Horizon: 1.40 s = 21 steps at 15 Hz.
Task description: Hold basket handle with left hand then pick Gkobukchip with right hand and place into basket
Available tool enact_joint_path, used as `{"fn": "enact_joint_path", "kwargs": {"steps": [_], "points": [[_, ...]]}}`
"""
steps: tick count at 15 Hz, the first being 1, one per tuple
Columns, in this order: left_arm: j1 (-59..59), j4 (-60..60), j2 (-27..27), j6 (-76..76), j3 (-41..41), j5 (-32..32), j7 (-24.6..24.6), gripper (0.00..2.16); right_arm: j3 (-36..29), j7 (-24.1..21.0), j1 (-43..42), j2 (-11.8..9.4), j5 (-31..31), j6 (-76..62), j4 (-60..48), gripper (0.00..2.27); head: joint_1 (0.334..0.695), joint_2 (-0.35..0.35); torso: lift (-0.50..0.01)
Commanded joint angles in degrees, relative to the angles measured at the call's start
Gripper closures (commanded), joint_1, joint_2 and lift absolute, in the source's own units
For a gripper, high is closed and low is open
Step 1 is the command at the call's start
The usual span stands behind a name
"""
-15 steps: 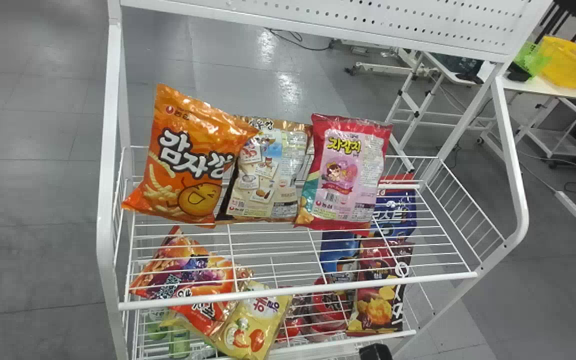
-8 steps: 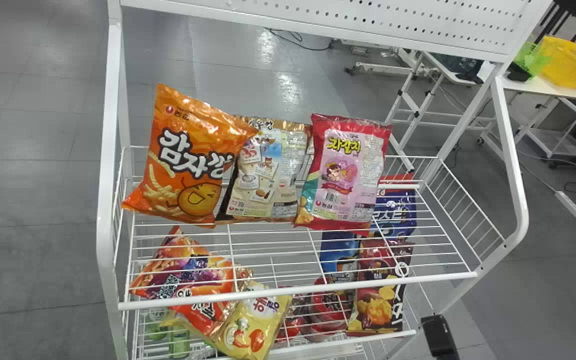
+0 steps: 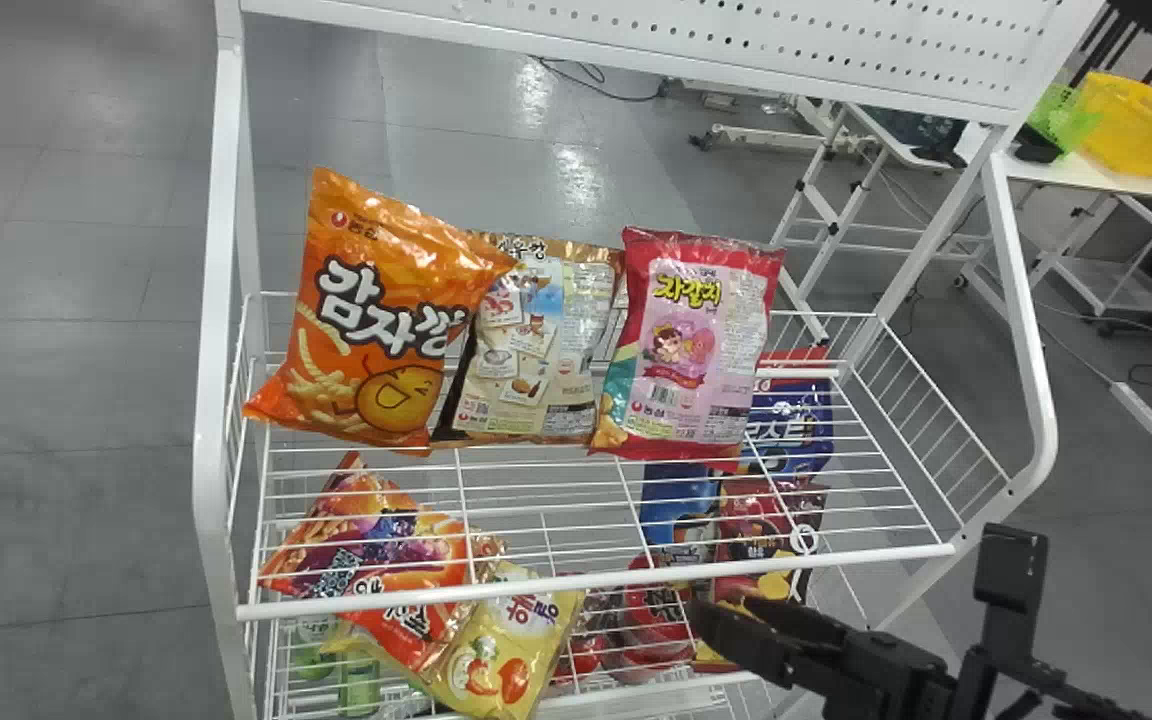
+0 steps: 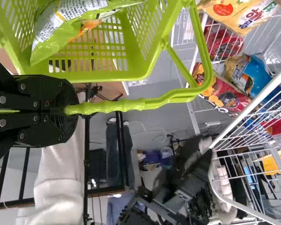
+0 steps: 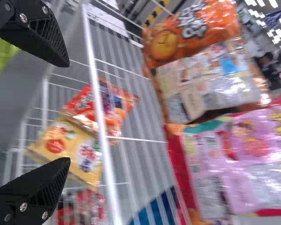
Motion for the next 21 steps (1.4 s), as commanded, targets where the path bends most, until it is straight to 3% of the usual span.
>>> {"fn": "enact_joint_path", "kwargs": {"steps": [1, 6, 10, 21], "points": [[0.0, 0.4, -0.1, 0.1, -0.3, -0.5, 0.0, 1.72, 2.9, -0.1, 1.6, 1.3, 5.0, -13.0, 0.0, 0.11, 0.695, -0.35, -0.032], [-0.3, 0.8, -0.1, 0.1, -0.2, -0.5, -0.3, 1.72, 8.7, -4.1, 6.1, 2.9, 13.7, -34.6, 1.2, 0.13, 0.695, -0.35, -0.032], [-0.6, 1.6, -0.1, 0.1, 0.0, -0.5, -0.8, 1.72, 11.4, -6.6, 9.0, 3.3, 16.2, -49.1, 4.6, 0.13, 0.695, -0.35, -0.032], [-1.0, 2.4, -0.1, 0.1, 0.1, -0.5, -1.1, 1.72, 13.8, -9.1, 12.6, 4.2, 14.8, -64.5, 9.0, 0.12, 0.695, -0.35, -0.032]]}}
